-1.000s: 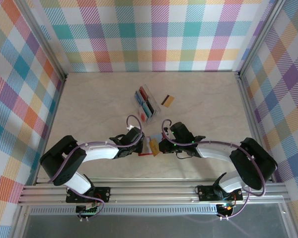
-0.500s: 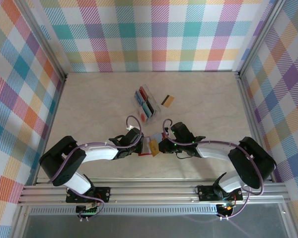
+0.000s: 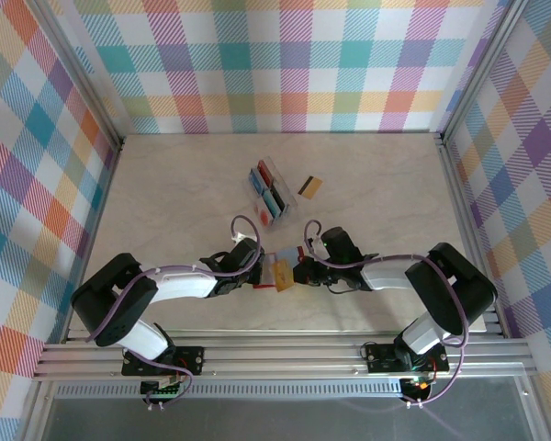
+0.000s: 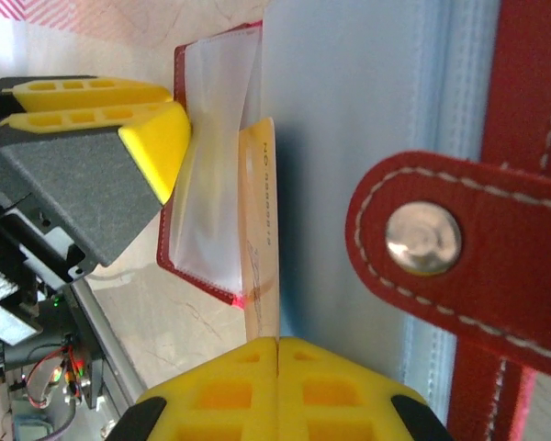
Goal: Put the credit cards into the card holder
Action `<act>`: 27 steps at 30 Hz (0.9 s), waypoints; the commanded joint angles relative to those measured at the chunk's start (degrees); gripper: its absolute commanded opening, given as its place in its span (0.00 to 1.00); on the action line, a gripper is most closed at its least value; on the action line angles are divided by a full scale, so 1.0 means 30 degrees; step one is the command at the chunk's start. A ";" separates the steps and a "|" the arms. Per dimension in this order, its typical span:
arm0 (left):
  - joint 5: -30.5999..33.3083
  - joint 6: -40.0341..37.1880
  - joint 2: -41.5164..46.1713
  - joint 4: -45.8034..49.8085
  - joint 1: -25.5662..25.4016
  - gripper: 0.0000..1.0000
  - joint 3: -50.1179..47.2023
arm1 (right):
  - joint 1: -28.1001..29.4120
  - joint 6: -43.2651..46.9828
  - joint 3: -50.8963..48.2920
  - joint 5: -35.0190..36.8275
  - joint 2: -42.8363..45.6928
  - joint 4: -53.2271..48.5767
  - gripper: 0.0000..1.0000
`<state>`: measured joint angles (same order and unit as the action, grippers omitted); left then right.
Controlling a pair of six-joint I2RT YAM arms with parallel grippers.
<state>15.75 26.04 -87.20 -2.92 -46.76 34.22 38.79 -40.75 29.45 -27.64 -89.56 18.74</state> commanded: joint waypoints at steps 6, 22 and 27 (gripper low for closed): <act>0.0888 -0.0154 0.0049 0.1370 -0.0108 0.29 -0.0325 | -0.0061 -0.0568 -0.0912 -0.2025 -0.1131 0.2129 0.00; 0.0347 -0.0224 0.0172 0.0974 -0.0112 0.29 -0.0564 | -0.0089 -0.0452 0.0647 -0.1485 -0.1930 0.1504 0.00; 0.0220 -0.0236 0.0244 0.0890 -0.0089 0.29 -0.0646 | -0.0078 -0.0755 0.1561 -0.1188 -0.2920 0.1417 0.00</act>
<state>17.06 26.04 -87.09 -3.01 -46.76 33.89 38.68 -42.70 32.23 -32.99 -96.25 24.34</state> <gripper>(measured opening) 0.289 0.045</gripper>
